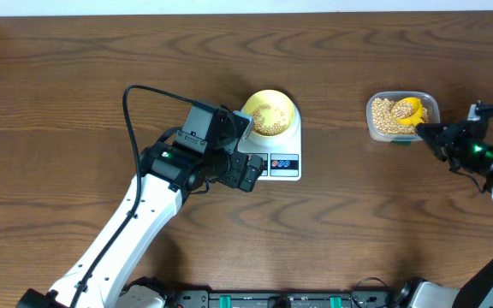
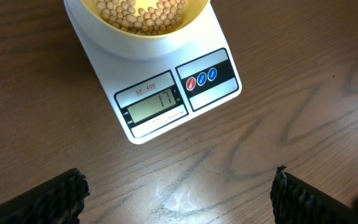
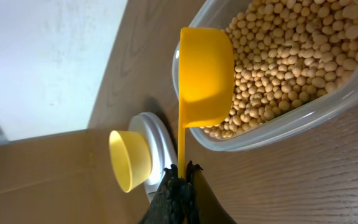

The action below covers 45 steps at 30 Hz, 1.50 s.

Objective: Scoop item into bowl and weigh 50g on scale
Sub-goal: 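Lift the filled scoop and carry it left over the bowl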

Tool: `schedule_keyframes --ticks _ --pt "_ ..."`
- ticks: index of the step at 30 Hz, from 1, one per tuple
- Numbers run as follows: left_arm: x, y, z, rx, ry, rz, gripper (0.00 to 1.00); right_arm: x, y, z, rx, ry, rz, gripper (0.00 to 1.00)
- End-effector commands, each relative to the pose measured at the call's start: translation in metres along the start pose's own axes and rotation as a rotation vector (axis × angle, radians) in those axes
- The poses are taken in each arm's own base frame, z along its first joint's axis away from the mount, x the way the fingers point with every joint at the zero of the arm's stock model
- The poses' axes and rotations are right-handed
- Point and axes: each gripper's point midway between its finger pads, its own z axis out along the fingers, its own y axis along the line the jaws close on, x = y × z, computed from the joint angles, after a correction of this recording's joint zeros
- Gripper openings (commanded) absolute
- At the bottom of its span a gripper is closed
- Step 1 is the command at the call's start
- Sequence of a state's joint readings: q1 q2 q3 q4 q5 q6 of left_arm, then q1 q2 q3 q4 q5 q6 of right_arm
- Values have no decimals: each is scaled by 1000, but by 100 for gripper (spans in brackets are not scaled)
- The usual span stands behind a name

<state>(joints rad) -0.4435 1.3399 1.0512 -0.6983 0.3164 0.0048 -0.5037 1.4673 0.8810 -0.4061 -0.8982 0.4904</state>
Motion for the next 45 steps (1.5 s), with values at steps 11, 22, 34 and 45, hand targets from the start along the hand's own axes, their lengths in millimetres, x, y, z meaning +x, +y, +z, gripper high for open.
schedule_keyframes --ticks 11,22,34,45 --pt "1 -2 1 12 5 17 96 11 29 -8 -186 94 136 1" --pt "1 -2 1 12 5 17 96 29 76 18 -278 191 107 1" --pt "1 -2 1 12 5 17 96 54 129 50 -335 245 73 1" --pt "1 -2 1 12 5 17 96 102 157 91 -283 247 -13 1"
